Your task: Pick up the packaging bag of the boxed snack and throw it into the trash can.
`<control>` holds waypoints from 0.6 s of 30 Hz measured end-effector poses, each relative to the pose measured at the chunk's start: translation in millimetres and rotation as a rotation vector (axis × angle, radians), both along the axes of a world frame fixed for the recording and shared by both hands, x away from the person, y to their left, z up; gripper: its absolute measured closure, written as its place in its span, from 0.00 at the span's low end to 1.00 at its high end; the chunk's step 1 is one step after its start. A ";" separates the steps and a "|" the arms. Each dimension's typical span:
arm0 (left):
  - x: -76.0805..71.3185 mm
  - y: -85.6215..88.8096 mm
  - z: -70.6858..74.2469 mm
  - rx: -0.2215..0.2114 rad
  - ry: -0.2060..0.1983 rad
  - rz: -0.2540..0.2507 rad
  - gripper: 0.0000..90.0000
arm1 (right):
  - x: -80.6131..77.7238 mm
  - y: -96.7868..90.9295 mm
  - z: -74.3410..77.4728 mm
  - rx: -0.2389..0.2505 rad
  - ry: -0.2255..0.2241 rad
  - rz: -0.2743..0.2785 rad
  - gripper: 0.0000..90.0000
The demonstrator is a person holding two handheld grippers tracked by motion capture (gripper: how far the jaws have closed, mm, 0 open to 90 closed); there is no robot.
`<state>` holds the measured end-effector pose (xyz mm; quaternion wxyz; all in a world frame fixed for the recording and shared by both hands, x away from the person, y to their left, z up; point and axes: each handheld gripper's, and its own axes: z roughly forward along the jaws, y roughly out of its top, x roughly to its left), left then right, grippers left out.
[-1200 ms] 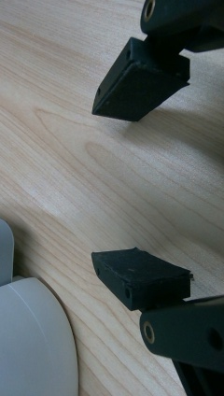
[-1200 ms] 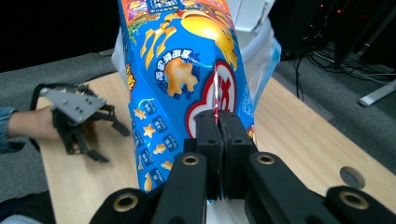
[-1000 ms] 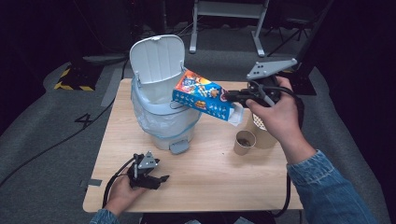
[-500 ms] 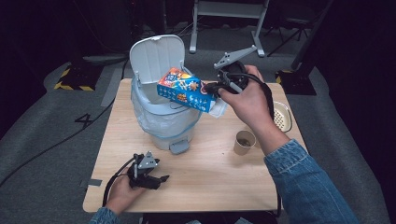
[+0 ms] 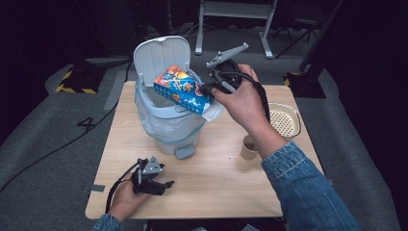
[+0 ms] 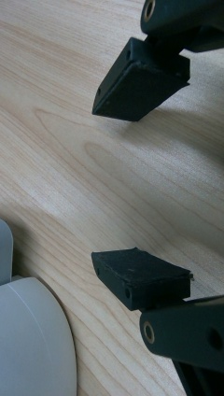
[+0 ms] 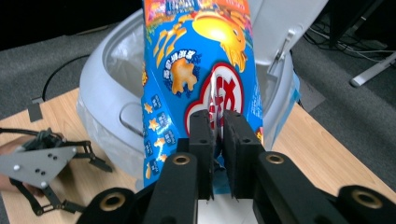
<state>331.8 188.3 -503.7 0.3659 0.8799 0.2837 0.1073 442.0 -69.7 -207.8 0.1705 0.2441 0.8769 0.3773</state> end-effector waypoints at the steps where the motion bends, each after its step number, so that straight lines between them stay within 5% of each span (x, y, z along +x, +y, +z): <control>1: 0.0 0.0 0.0 0.000 0.000 0.000 0.29 | 0.2 1.0 0.4 0.001 0.000 0.000 0.91; 12: -0.1 0.1 0.0 0.000 0.000 0.000 0.29 | -3.6 -1.7 7.7 0.115 -0.077 -0.029 0.54; 18: -0.1 0.1 0.0 0.000 0.000 0.000 0.29 | -17.4 -19.1 11.6 0.126 -0.142 -0.026 0.49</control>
